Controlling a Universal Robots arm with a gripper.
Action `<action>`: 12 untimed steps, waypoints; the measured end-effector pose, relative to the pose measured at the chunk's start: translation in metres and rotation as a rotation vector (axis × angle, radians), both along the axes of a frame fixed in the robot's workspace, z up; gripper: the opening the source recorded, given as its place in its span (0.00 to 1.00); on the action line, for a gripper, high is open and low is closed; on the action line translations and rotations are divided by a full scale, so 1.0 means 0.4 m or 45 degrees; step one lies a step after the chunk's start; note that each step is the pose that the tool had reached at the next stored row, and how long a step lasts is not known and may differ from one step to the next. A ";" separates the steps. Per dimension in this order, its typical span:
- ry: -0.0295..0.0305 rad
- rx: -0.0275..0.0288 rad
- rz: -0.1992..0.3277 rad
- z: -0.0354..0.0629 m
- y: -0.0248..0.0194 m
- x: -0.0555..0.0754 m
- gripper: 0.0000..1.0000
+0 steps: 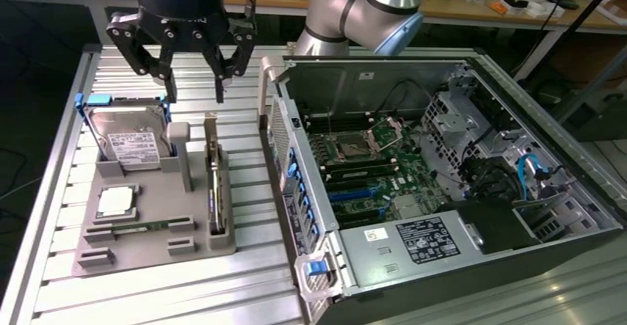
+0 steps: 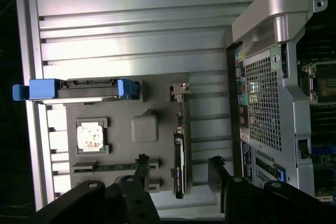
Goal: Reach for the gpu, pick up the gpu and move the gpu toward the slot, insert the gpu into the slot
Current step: 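Pick up the gpu and move the gpu toward the slot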
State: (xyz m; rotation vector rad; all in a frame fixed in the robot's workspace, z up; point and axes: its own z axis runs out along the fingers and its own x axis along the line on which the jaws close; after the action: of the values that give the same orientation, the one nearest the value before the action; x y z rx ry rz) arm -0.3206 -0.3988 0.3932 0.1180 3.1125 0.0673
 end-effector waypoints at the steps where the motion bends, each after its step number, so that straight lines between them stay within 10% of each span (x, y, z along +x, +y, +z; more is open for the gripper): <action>1: 0.0000 0.0000 0.000 0.000 0.000 0.000 0.60; 7: 0.0066 -0.0237 0.052 -0.002 0.000 0.000 0.60; 12: 0.0185 -0.0277 0.061 -0.009 0.000 0.000 0.60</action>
State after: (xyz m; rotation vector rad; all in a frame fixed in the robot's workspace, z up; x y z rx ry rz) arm -0.3204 -0.3988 0.3897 0.0433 3.1297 0.0336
